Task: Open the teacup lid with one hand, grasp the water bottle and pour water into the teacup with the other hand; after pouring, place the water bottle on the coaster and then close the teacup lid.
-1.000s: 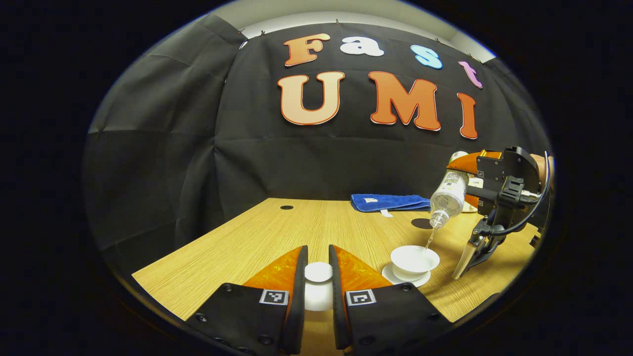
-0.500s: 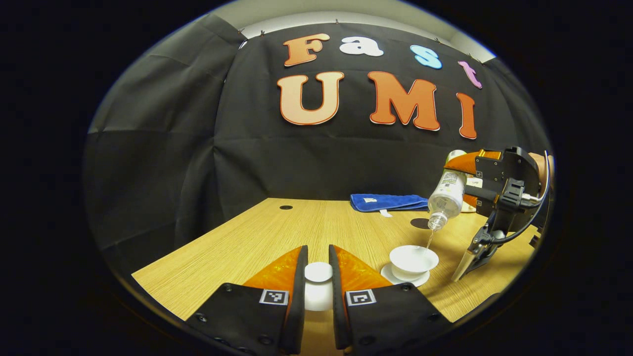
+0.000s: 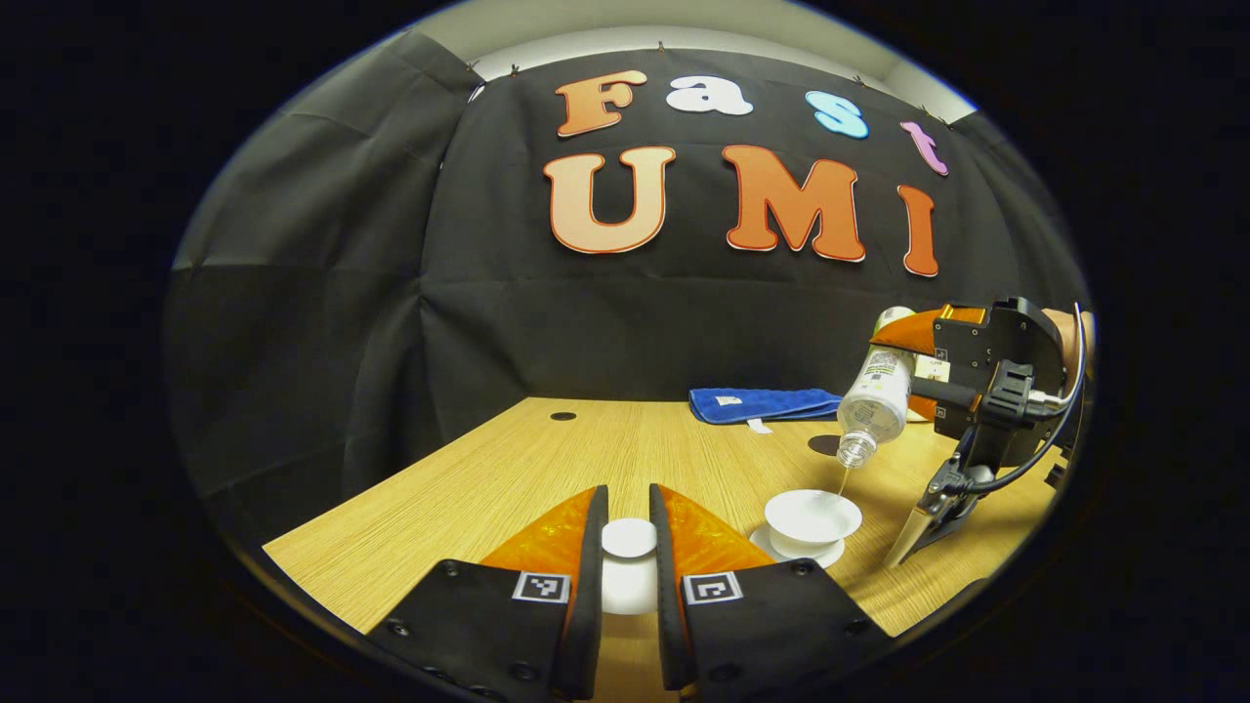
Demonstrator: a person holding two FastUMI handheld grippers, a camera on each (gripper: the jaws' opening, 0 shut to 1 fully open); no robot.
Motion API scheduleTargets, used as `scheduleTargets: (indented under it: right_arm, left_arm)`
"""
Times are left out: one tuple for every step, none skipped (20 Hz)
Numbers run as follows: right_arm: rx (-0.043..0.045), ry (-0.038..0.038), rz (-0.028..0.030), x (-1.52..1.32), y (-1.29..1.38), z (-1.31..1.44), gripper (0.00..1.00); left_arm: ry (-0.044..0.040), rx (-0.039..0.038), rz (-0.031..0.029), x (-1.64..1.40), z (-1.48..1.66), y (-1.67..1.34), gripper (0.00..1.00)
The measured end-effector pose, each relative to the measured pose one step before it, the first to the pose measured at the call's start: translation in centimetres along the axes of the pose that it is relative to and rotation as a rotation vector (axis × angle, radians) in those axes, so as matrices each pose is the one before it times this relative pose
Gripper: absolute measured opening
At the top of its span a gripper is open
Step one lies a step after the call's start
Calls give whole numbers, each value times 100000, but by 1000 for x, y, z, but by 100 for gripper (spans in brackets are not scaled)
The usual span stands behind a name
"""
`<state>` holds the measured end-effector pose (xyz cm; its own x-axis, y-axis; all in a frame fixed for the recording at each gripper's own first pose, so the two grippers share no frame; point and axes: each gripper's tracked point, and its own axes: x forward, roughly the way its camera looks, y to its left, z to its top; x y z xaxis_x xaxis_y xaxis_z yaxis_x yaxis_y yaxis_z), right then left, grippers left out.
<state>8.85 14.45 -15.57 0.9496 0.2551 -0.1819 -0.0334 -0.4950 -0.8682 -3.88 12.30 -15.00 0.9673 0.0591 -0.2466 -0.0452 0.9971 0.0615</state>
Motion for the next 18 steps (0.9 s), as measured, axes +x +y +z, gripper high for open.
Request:
scheduleTargets:
  right_arm:
    - [1646, -372, 1407, 34, 337, 168, 61]
    - [1813, 64, 922, -163, 181, 80, 61]
    - [2208, -207, 1033, -72, 97, 164, 61]
    - [2338, 59, 1175, -80, 336, 68, 61]
    - [2127, 423, 1570, -54, 421, 45, 61]
    - [1829, 309, 863, -14, 271, 42, 61]
    - [1828, -182, 579, -25, 152, 32, 61]
    - [2456, 162, 792, -25, 312, 15, 61]
    - [3330, 101, 1544, -97, 437, -27, 61]
    - [3557, 102, 1741, -65, 447, 57, 61]
    - [3401, 107, 1278, -105, 237, -22, 61]
    - [3802, 12, 1189, -35, 367, -43, 61]
    - [4319, 145, 1197, -71, 447, -40, 61]
    - [3372, 411, 916, -160, 285, 14, 61]
    - [2648, -87, -6, -274, -261, 39, 61]
    - [2630, -203, -175, -263, -458, 108, 61]
    - [3279, -86, 314, -170, -78, 3, 61]
    - [4069, 165, 784, -154, 49, -56, 61]
  left_arm:
    - [2, -410, 81, -5, 9, 116, 27]
    - [161, 81, 378, 2, -64, 172, 28]
    - [171, 404, 351, -24, -3, 147, 28]
    - [-91, 499, 434, -96, 108, 61, 28]
    - [-111, 595, 625, 56, 146, 146, 28]
    - [-563, 535, 773, -130, 139, 256, 28]
    - [-136, 40, 618, -80, 108, 228, 28]
    - [82, -502, 561, -18, -124, 166, 29]
    - [149, -388, 259, -27, -39, 25, 28]
    - [327, -17, 319, 43, -100, 33, 28]
    - [283, 142, 112, 91, -67, -7, 28]
    - [3, 91, 121, -120, 69, -11, 28]
    - [-22, -42, -94, -7, 150, -61, 28]
    - [-379, 91, 225, -17, 186, 0, 28]
    - [-226, 155, 4, -46, 194, -56, 28]
    - [-313, 137, 73, -53, 131, -9, 28]
    - [-152, -65, -167, 14, 103, -110, 28]
    - [-20, -160, -123, 79, -4, -95, 28]
